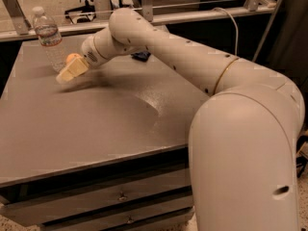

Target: Move orange near water bottle

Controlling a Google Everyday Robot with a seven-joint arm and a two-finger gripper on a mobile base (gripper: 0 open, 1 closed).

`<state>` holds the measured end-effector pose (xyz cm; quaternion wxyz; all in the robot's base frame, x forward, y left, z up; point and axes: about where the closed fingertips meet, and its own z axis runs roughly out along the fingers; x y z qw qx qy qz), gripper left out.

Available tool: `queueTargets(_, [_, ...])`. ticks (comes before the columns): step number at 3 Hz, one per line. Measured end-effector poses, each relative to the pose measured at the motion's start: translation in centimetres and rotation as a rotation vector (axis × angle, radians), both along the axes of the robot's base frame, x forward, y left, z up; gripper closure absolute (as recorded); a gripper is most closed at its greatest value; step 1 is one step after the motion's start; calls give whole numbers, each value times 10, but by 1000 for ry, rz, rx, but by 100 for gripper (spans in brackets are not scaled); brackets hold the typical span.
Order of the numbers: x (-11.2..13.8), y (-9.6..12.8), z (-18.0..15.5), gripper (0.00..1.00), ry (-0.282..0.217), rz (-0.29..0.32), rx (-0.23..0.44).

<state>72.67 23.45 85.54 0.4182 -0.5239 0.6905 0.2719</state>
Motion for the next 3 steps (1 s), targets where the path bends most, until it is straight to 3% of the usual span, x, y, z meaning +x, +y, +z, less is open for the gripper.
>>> queueTargets(1, [-5,-17,8,0,-14,1,18])
queueTargets(2, [-13,-60,23,0,-46,-12,51])
queueTargets(3, [-29,-119,44,0,-89,-24,107])
